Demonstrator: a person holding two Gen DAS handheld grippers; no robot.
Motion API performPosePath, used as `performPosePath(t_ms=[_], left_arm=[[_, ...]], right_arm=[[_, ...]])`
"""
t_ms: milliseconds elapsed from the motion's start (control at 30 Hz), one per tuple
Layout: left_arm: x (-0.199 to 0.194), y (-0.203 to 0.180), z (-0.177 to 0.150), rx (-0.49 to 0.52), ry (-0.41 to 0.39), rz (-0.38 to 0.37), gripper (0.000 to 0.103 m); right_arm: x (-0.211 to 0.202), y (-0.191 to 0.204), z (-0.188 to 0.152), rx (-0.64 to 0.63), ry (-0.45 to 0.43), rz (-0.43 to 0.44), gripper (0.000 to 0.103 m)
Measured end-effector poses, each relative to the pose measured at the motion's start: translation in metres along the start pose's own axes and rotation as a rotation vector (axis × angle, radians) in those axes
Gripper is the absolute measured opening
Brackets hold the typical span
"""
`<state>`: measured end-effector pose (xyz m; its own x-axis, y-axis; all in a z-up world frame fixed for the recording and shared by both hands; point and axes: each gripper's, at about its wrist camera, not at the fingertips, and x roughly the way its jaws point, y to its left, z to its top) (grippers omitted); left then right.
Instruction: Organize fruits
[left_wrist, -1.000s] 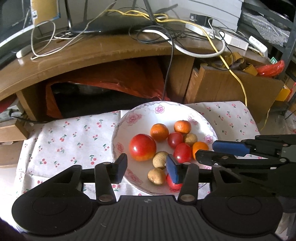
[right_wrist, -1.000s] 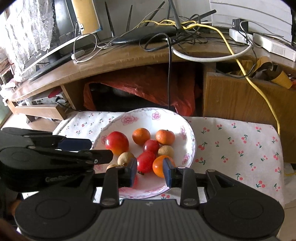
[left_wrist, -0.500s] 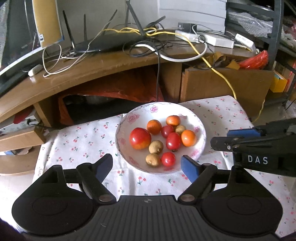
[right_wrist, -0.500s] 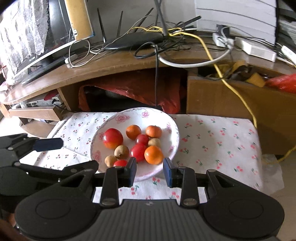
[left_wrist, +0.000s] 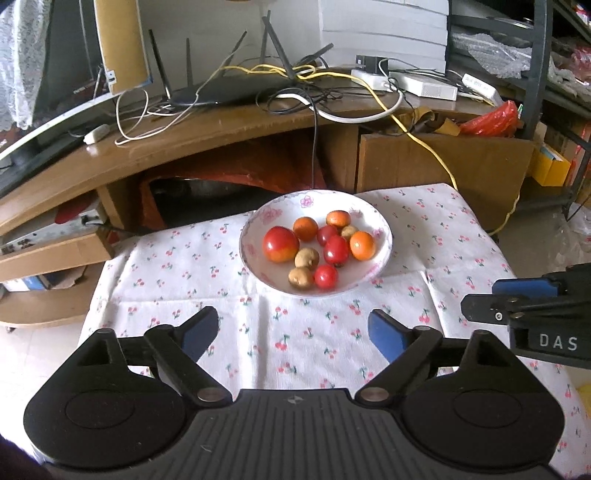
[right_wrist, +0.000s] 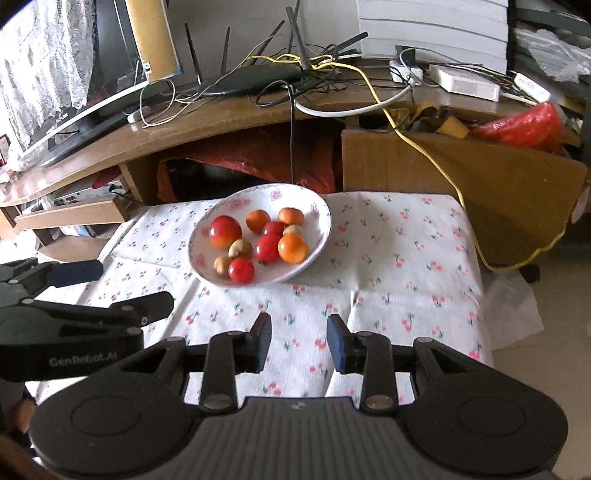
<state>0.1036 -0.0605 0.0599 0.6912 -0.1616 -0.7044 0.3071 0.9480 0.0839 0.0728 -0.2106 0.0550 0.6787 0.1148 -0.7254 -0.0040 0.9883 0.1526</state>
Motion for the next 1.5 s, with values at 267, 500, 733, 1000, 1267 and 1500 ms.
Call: performPosePath(t_ms=[267,500,733,1000,1267,1500], left_arm=[[-0.023,-0.007,-0.020,0.010,-0.024,0.014,0.103],[-0.037,-0.008,-0.035,-0.006,-0.018,0.014,0.103],[-0.046,-0.011,-0.052,0.010,0.014,0.069,0.103],[-0.057,-0.006,-0.063,-0.047,0.031,0.028,0.103],[-0.054,-0.006,-0.078,-0.090,0.085,0.002,0.103],[-0.057,-0.008,-0.086,-0.094,0.098,0.005,0.103]], right_arm=[[-0.024,0.006,-0.028,0.000,-0.002,-0.002,0.038],[-0.043,0.009,-0.045,0.023,-0.017,0.007,0.038],[-0.059,0.012,-0.061,0.048,-0.024,0.007,0.038],[-0.066,0.013,-0.078,0.062,-0.007,0.001,0.038],[-0.064,0.020,-0.092,0.052,0.029,0.002,0.038],[-0.063,0.024,-0.100,0.056,0.053,0.006,0.038]])
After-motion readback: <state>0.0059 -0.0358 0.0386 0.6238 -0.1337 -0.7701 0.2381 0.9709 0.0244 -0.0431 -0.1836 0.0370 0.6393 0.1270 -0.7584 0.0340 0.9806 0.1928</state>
